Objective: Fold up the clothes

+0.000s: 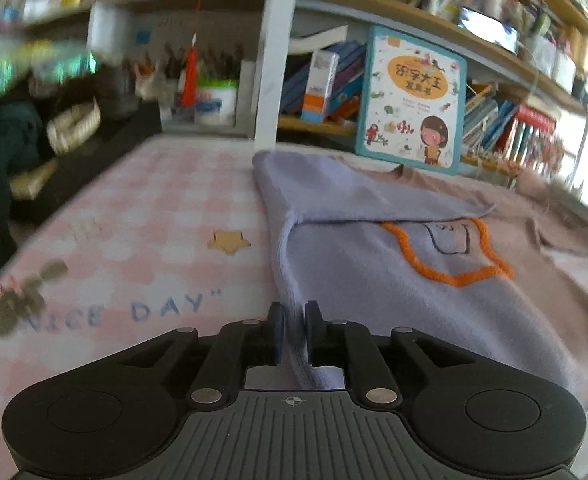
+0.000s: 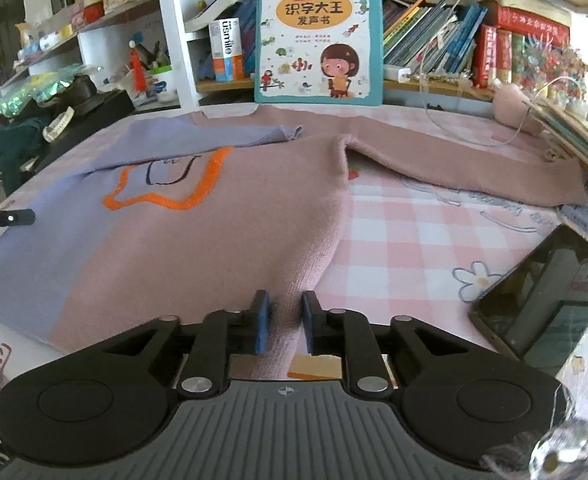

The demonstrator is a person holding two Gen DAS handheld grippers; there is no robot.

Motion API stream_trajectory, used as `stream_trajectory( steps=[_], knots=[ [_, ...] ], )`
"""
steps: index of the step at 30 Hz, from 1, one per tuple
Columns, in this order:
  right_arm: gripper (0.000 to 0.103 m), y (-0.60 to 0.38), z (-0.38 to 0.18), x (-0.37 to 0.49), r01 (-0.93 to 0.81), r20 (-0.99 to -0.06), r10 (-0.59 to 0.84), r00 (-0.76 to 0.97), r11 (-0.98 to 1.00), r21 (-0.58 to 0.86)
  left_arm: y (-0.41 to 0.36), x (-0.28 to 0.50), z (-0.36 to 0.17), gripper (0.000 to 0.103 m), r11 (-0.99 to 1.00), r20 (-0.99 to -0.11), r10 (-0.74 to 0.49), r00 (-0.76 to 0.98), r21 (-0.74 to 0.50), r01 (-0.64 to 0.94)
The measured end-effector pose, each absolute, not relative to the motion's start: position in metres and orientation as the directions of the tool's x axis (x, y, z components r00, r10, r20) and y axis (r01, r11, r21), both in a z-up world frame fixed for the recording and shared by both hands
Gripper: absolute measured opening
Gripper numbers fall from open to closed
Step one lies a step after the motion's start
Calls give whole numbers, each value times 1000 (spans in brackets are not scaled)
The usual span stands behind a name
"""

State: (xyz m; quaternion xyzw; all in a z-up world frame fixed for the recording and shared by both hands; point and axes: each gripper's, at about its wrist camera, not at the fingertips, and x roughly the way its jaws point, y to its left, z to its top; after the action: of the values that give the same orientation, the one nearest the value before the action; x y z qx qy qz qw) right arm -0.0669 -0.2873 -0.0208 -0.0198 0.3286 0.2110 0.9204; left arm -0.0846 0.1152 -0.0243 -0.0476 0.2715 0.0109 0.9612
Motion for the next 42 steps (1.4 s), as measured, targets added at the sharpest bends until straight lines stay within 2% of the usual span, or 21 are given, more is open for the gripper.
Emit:
stream_trajectory(
  steps=[2, 3, 5, 6, 8, 11, 18, 24, 28, 30, 34, 38, 40, 42],
  knots=[
    [38, -290, -18, -68, -387, -602, 358, 714, 918, 87, 104, -89, -17, 34, 999, -491, 12, 871, -35, -34],
    [40, -292, -17, -68, -380, -595, 349, 724, 922, 79, 98, -91, -14, 42, 1000, -473, 15, 881, -15, -25],
    [47, -297, -13, -66, -362, -580, 330, 744, 930, 65, 89, -93, -7, 87, 1000, -439, 6, 898, 1, -6],
    [49, -299, -11, -65, -354, -575, 322, 752, 933, 60, 84, -93, -4, 92, 1000, -420, -2, 908, 7, 5],
    [60, -304, -8, -63, -338, -565, 307, 766, 940, 51, 74, -90, 0, 95, 999, -402, -31, 915, 11, 39],
    [68, -313, -3, -57, -317, -556, 271, 786, 948, 14, 60, -79, 0, 98, 997, -412, -64, 909, 3, 71],
    [72, -355, 9, -33, -222, -541, 148, 828, 972, -73, 32, -64, -10, 98, 990, -411, -120, 904, 13, 138],
    [72, -413, 23, 21, -111, -557, 78, 827, 994, -25, 12, -56, -16, 99, 982, -410, -114, 905, 93, 166],
    [68, -449, 18, 61, -10, -602, 33, 797, 999, 42, 6, -55, -18, 99, 975, -418, -113, 901, 125, 181],
    [61, -461, 13, 78, 32, -624, 4, 781, 998, 46, 6, -54, -18, 99, 976, -426, -114, 897, 122, 182],
    [53, -468, 2, 101, 71, -651, -51, 757, 997, 5, 4, -51, -19, 101, 975, -448, -106, 888, 130, 183],
    [40, -470, -12, 118, 101, -670, -85, 737, 995, -15, -6, -49, -21, 102, 962, -469, -92, 878, 185, 199],
    [38, -468, -18, 125, 109, -675, -102, 731, 994, -32, -12, -50, -23, 102, 951, -471, -86, 878, 223, 212],
    [29, -465, -21, 127, 107, -664, -125, 737, 992, -67, -19, -51, -24, 102, 938, -471, -81, 879, 261, 226]
  ],
)
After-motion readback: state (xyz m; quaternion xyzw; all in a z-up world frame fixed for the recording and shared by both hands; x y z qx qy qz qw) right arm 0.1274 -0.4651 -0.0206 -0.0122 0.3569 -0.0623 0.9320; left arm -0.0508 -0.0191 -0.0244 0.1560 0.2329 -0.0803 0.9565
